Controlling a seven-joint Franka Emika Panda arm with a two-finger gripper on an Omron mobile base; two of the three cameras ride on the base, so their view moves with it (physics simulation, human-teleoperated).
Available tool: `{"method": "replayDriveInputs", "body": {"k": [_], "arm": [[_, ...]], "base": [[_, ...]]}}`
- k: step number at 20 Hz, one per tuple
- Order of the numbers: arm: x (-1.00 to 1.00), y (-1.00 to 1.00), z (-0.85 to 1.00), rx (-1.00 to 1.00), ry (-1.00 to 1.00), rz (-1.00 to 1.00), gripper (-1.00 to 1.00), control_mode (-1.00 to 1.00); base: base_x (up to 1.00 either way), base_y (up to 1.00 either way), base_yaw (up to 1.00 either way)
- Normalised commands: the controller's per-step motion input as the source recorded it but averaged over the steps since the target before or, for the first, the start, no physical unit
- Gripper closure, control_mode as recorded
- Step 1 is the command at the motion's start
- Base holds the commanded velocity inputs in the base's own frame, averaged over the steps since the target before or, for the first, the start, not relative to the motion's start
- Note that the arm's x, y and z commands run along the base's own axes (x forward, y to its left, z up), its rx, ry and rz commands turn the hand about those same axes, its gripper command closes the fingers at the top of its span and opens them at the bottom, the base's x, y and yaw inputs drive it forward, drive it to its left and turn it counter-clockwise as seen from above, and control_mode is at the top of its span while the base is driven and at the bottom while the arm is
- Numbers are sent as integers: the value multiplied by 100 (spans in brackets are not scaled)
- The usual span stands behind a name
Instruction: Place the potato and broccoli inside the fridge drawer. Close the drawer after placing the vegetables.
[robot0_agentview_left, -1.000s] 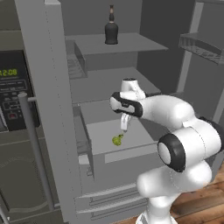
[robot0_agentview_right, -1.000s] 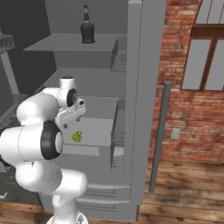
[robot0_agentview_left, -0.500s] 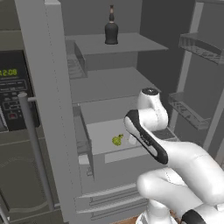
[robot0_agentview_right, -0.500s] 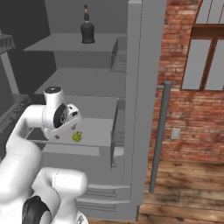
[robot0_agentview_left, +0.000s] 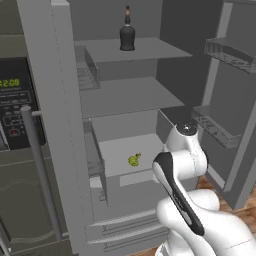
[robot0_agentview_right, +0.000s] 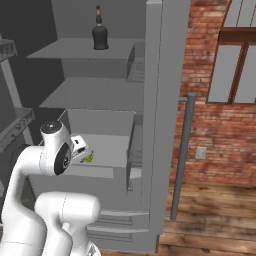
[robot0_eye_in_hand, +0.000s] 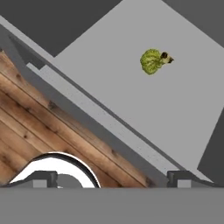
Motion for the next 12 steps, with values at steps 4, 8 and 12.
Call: {"method": "replayDriveInputs", "body": {"k": [4,8,12], "arm": [[-24,0,-2,0,-2,0,-100,-100],[-72,0,-3,0,-15,-6,-100,100],[0,0,0,0,0,0,-100,100]], "base": [[0,0,0],[-25,0,-5],[-100,11,-32]]}}
